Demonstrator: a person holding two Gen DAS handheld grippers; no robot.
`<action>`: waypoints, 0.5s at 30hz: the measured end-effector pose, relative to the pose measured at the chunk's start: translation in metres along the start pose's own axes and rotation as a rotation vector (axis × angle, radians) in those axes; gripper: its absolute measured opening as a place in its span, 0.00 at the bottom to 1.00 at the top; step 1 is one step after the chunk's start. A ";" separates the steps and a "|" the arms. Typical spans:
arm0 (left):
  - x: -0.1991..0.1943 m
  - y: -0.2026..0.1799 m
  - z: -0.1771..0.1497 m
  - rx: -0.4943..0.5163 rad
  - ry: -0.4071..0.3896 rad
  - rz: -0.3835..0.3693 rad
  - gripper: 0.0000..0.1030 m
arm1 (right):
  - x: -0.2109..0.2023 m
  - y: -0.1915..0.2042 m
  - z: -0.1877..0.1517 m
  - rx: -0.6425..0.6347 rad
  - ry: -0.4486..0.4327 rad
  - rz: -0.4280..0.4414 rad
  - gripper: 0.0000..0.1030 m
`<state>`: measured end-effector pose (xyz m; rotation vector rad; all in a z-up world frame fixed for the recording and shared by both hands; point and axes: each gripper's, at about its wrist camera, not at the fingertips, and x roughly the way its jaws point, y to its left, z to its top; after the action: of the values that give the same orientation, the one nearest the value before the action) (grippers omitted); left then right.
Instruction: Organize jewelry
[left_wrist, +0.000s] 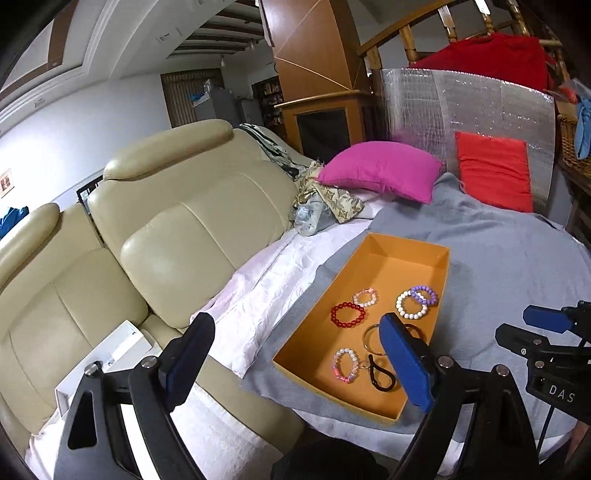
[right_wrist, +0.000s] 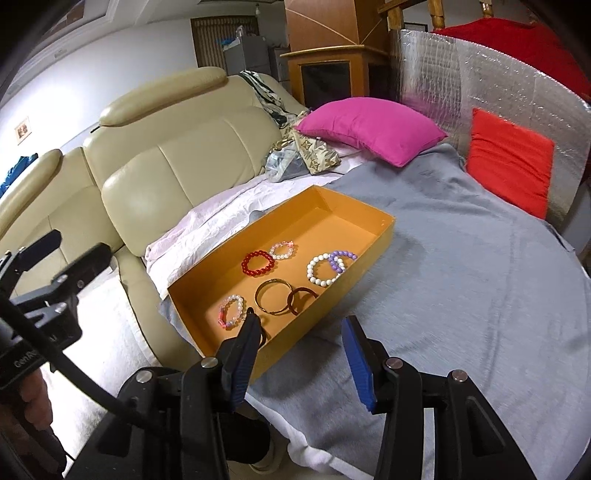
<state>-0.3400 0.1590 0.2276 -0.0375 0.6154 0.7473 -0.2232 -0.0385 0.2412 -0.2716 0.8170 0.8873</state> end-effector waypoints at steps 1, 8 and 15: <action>-0.003 0.000 0.000 0.001 -0.002 0.002 0.88 | -0.004 0.001 -0.001 0.001 -0.005 -0.004 0.48; -0.020 0.001 0.000 0.006 -0.021 0.020 0.88 | -0.021 0.006 -0.004 -0.005 -0.023 -0.010 0.51; -0.019 0.004 0.000 -0.005 -0.014 0.037 0.89 | -0.024 0.008 -0.004 -0.003 -0.026 -0.007 0.51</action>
<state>-0.3532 0.1507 0.2389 -0.0250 0.6023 0.7847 -0.2399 -0.0498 0.2562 -0.2650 0.7898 0.8843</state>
